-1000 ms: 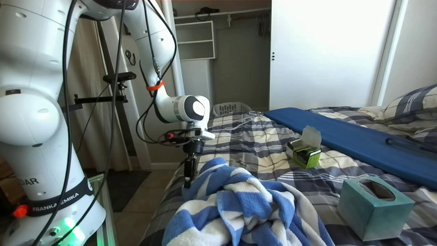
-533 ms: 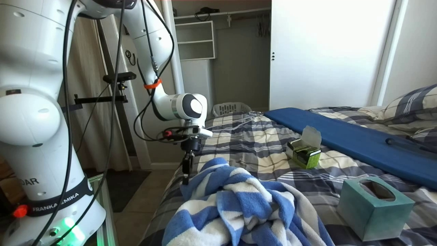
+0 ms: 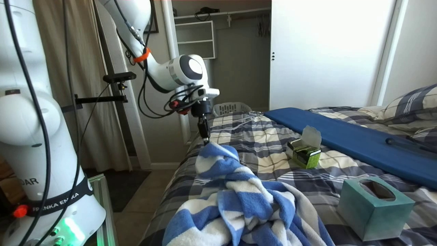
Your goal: Pick up the blue and white striped towel and move it to the left of the bed
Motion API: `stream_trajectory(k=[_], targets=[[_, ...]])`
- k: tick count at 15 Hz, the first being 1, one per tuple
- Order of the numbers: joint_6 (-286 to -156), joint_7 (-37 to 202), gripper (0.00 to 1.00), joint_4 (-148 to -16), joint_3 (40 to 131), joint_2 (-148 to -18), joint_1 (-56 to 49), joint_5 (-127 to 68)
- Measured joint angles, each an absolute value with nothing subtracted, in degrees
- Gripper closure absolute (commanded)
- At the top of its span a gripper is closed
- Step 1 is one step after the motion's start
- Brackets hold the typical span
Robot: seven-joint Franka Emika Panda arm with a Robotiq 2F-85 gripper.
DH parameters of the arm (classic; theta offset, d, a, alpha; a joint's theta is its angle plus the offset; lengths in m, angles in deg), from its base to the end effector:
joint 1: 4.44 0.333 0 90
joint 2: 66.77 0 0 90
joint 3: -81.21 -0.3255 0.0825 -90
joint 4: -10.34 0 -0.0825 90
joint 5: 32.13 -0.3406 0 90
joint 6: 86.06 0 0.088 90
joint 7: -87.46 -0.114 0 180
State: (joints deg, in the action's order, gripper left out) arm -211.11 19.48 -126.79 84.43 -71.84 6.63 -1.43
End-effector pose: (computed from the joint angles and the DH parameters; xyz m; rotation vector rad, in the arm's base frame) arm 0.4390 0.0384 0.3003 2.5054 -0.8740 0.0150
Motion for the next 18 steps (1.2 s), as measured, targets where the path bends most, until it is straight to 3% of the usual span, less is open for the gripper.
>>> stream_trajectory(k=[5, 14, 18], targets=[[-212.11, 20.51, 0.97, -124.22, 83.97, -60.52, 1.3, 0.53], [-211.95, 20.37, 0.99, -124.55, 82.56, -62.28, 0.67, 0.53], [-221.52, 19.91, 0.99, -120.49, 81.33, -64.94, 0.25, -1.21]])
